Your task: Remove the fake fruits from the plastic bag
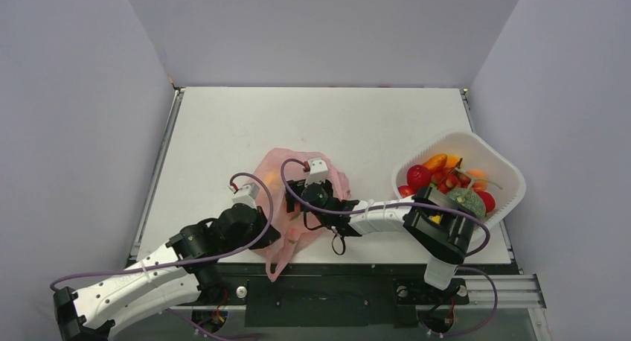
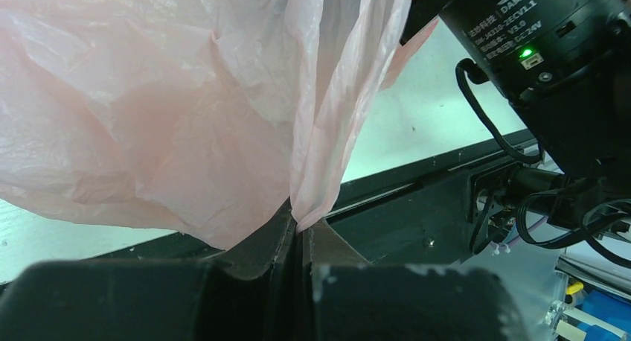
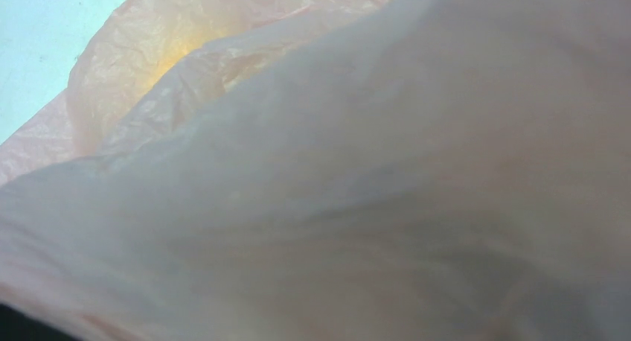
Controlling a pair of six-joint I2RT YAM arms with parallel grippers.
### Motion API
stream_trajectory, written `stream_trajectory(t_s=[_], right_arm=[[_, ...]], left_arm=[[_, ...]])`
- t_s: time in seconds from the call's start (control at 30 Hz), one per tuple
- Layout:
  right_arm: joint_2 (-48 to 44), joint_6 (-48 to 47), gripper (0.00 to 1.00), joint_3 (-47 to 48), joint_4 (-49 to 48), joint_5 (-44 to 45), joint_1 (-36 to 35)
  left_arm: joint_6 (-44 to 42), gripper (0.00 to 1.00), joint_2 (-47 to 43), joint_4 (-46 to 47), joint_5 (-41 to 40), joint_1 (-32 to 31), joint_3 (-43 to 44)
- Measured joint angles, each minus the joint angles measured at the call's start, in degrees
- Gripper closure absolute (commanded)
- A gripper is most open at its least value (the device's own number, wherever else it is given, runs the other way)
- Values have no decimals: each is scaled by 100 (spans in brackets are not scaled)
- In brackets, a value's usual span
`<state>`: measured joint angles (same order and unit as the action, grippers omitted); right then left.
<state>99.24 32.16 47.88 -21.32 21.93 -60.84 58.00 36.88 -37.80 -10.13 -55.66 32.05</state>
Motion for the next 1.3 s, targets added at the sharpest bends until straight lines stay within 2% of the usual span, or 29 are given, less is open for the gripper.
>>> stream_trajectory(t_s=[0.3, 0.63, 0.77, 0.97, 1.3], right_arm=[[374, 476, 11, 334, 79, 289, 4], [769, 608, 17, 579, 306, 516, 11], [892, 540, 18, 625, 295, 485, 17], [938, 258, 11, 625, 72, 442, 50], [1152, -234, 12, 787, -680, 33, 197]], left_arm=[[433, 100, -352, 330, -168, 0, -557], [544, 100, -472, 356, -273, 15, -601], [540, 100, -293, 380, -273, 15, -597], [520, 100, -177, 398, -271, 15, -586], [481, 100, -260, 376, -297, 17, -461]])
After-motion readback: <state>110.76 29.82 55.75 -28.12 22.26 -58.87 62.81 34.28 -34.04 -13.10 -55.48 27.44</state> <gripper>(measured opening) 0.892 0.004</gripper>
